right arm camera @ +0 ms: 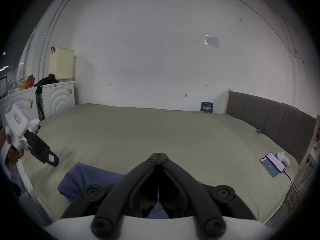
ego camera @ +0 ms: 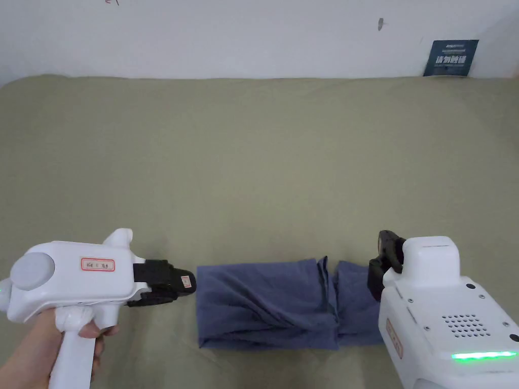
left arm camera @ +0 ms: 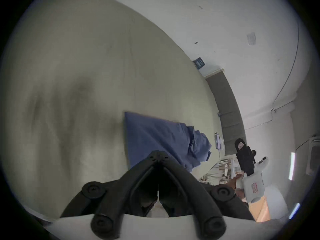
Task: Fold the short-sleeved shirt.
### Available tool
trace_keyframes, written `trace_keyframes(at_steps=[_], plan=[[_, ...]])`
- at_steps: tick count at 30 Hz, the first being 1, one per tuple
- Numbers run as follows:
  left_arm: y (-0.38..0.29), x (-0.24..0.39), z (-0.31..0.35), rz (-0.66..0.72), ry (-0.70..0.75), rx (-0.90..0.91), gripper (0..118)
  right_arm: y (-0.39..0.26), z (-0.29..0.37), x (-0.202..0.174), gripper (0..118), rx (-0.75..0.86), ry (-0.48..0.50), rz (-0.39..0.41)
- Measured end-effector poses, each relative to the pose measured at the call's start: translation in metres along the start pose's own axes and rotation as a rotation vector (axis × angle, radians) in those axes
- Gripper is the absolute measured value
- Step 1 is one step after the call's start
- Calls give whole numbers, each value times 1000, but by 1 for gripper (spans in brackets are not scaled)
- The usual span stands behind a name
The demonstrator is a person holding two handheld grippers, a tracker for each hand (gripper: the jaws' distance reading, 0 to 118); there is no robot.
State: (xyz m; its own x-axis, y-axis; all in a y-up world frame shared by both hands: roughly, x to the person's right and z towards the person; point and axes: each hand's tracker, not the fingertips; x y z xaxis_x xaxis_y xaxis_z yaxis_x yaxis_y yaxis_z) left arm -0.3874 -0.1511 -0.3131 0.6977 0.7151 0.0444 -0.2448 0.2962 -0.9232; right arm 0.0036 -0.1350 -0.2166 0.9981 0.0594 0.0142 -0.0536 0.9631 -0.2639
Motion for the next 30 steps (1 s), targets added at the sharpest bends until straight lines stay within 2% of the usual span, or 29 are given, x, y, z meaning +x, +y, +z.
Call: trace_keyframes(at_steps=[2,3,4,5,6,10,12,14,15,16,18,19,22,23,25,30], plan=[[-3,-5,-6,-3,-60,-15,4,-2,0,-5,0,-6,14,0],[-5,-8,-10,14,-91,-16,21,-2,-1,-7,0,-12,18,-3],[-6,-10,-15,32,-120,-31,78,-3,-1,-7,0,-18,24,-9],[-5,-8,-24,35,-131,-57,115,-3,-2,-7,0,-24,27,-15],[-7,-5,-33,31,-119,-61,118,-3,-2,-7,0,-27,32,-20],[-3,-4,-59,74,-119,-100,114,-1,-3,-5,0,-24,24,-26],[-4,-3,-73,98,-120,-125,103,0,-3,-3,0,-21,18,-29],[-5,0,-78,110,-129,-107,70,2,-1,0,0,-19,20,-32],[-5,5,-80,125,-120,-96,37,3,-1,1,0,-16,14,-28],[-6,8,-82,128,-107,-82,13,4,0,2,0,-15,12,-23],[-7,8,-85,106,-27,-81,13,6,1,6,0,-12,6,-21],[-9,13,-82,110,-63,-105,12,8,2,8,0,-11,5,-21],[2,3,-71,124,-54,-74,12,10,5,13,0,-9,-4,-20],[8,2,-63,19,9,-9,12,11,6,13,0,-6,-8,-21],[12,-2,-44,-21,18,14,12,12,7,14,0,-8,-8,-23],[22,-19,28,-66,190,90,12,14,8,12,0,0,-4,-34]])
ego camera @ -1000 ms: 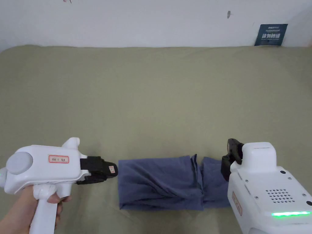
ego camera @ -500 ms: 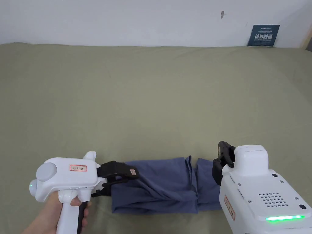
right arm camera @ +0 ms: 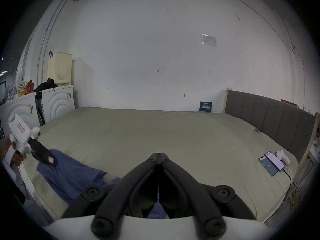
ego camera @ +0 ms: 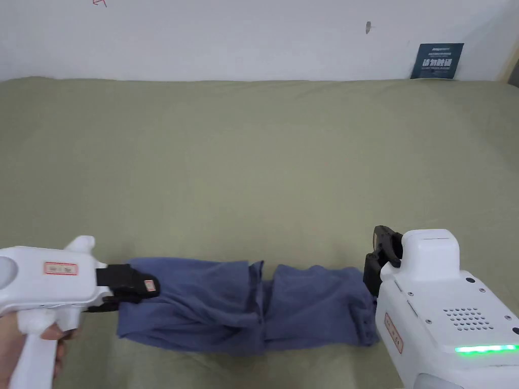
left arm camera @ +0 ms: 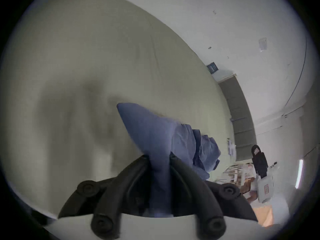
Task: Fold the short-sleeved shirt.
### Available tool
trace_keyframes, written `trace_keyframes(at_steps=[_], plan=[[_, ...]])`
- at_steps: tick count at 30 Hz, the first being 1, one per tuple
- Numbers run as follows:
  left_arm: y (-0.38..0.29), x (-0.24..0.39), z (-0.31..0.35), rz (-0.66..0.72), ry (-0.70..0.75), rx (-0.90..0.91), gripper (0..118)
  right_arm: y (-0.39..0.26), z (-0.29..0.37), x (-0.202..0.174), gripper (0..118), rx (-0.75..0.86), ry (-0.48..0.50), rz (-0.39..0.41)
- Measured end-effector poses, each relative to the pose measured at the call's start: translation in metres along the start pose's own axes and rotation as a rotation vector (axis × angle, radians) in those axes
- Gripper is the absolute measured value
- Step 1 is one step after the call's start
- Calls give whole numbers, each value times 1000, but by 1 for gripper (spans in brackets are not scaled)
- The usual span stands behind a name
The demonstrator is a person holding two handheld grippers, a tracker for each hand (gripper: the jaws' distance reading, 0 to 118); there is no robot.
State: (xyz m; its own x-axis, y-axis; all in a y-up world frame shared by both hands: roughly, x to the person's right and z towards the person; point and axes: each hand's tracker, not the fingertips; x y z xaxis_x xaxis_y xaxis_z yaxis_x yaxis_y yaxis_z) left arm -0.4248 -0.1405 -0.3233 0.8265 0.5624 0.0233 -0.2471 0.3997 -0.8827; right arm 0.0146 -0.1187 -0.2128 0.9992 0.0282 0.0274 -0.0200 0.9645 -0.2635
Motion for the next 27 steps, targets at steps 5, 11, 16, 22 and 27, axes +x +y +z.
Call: trace_keyframes(at_steps=[5,11,16,22,27], plan=[[12,-13,54,-8,85,-3,12,0,-4,-9,0,4,23,4],[16,36,59,-122,126,-9,12,0,-6,-17,0,-5,40,7],[6,103,29,-226,124,-53,12,0,-4,-16,0,-15,40,8],[-16,175,-38,-323,171,-146,12,-4,-1,-8,0,-28,28,4],[-37,210,-108,-381,226,-223,12,-10,-2,-1,0,-44,19,-3]])
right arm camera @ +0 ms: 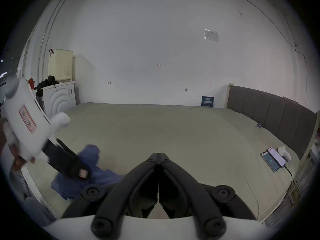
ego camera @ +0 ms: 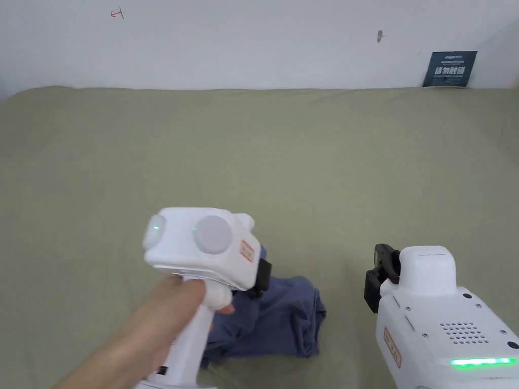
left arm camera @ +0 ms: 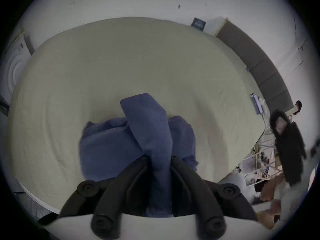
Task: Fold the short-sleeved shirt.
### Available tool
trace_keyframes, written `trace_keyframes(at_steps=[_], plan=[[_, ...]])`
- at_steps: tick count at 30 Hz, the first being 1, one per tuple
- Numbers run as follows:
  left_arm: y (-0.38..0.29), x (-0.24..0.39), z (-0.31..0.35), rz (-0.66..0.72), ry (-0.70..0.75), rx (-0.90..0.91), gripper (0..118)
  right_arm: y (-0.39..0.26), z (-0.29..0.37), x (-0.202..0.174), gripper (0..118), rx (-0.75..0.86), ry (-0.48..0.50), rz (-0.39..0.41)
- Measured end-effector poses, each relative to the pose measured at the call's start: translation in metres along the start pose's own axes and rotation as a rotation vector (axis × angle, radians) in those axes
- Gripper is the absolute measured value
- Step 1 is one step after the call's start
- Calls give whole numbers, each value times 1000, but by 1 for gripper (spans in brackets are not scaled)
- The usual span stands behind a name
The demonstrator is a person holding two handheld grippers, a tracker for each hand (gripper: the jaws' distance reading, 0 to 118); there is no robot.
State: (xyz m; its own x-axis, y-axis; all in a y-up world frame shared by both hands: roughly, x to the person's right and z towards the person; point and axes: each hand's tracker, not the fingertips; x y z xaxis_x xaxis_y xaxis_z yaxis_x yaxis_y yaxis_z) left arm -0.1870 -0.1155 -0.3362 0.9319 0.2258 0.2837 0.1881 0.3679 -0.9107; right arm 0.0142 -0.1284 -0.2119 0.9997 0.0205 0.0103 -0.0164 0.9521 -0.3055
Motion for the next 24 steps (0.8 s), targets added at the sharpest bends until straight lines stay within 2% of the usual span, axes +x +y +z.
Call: trace_keyframes(at_steps=[1,3,5,7,8,9,11,12,13,14,15,16,20,22,24], plan=[[1,10,-12,-4,11,-7,13,-1,0,2,0,-5,-4,-3],[2,24,-34,-29,26,-19,22,-3,-1,5,0,-13,-10,-9],[0,30,-49,-37,-11,-18,40,-5,-1,9,0,-21,-18,-16],[-1,28,-55,-2,-75,9,118,-6,-1,13,0,-31,-27,-19],[-3,26,-48,11,-86,27,118,-7,-1,15,0,-34,-29,-19],[-3,20,-37,44,-139,62,117,-7,0,17,0,-35,-31,-19],[-3,1,-17,126,-218,92,102,-8,1,19,0,-36,-36,-18],[-8,-13,-4,168,-309,137,92,-7,0,19,0,-39,-38,-20],[-10,-26,7,208,-351,163,63,-7,0,19,0,-41,-38,-23],[-14,-39,16,235,-377,193,19,-7,0,19,0,-39,-35,-29],[-16,-50,20,246,-424,214,0,-7,0,19,0,-40,-33,-31],[-19,-62,16,280,-419,209,0,-7,0,18,0,-41,-29,-29],[-27,-82,-7,268,-493,127,0,-8,-1,15,0,-45,-22,-19],[-33,-77,-29,291,-574,85,0,-9,-1,13,0,-49,-22,-18],[-41,-53,-44,254,-631,58,0,-10,-3,13,0,-57,-21,-16]])
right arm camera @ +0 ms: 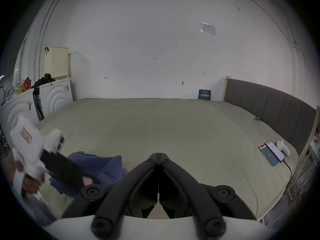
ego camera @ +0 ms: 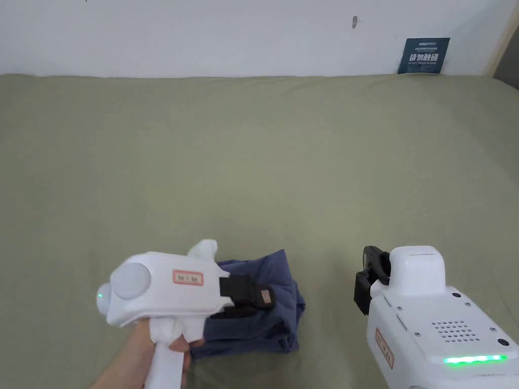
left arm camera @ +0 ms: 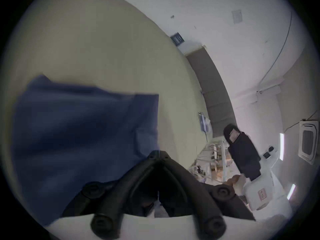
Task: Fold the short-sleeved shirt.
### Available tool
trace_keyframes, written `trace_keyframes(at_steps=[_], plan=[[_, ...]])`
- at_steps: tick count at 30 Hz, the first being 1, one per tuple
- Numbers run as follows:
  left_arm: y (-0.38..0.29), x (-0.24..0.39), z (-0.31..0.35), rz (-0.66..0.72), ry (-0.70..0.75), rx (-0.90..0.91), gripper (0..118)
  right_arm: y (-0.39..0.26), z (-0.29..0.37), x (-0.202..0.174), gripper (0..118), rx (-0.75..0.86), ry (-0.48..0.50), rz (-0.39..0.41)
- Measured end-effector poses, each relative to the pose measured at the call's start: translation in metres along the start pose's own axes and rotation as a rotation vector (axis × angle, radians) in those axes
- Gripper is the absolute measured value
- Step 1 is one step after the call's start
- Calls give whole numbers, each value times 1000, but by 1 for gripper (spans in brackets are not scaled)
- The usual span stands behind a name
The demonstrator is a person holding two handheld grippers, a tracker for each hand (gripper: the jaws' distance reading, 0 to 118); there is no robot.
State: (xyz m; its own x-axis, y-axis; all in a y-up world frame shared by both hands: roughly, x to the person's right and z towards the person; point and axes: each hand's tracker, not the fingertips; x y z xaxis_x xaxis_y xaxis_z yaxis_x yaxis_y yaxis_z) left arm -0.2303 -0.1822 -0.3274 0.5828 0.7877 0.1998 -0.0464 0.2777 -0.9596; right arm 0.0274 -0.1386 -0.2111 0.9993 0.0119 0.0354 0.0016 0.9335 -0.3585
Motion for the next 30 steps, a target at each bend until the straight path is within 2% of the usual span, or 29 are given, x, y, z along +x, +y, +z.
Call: trace_keyframes(at_steps=[3,5,6,7,11,14,16,18,21,22,24,25,28,30], plan=[[-11,-6,-38,8,-17,-56,0,-2,-2,2,0,-16,5,-2],[-16,-18,-57,-44,125,-27,0,-3,-2,3,0,-25,2,-4],[-16,-24,-59,-27,105,-20,0,-4,-2,4,0,-30,6,-3],[-15,-27,-56,-11,56,-11,0,-4,-1,5,0,-35,9,-2],[-12,-6,-33,-14,72,-21,0,-4,-4,3,0,-67,52,4],[-5,5,12,-48,62,33,0,1,-15,-7,0,-120,179,-6],[0,3,46,-89,89,108,0,5,-30,-15,0,-188,345,-83],[3,-2,75,-85,150,135,0,6,-57,-18,0,-320,579,-247],[6,-24,106,-64,220,160,0,-6,-101,-23,0,-468,866,-469],[4,-31,114,-59,233,173,0,-12,-115,-25,0,-515,908,-514],[2,-43,126,-36,255,174,0,-27,-140,-26,0,-610,967,-540],[0,-50,130,-22,257,175,0,-37,-151,-26,0,-642,939,-554],[-2,-64,130,2,236,156,0,-73,-181,-20,0,-786,957,-667],[-1,-70,127,19,212,133,0,-94,-194,-14,0,-849,961,-709]])
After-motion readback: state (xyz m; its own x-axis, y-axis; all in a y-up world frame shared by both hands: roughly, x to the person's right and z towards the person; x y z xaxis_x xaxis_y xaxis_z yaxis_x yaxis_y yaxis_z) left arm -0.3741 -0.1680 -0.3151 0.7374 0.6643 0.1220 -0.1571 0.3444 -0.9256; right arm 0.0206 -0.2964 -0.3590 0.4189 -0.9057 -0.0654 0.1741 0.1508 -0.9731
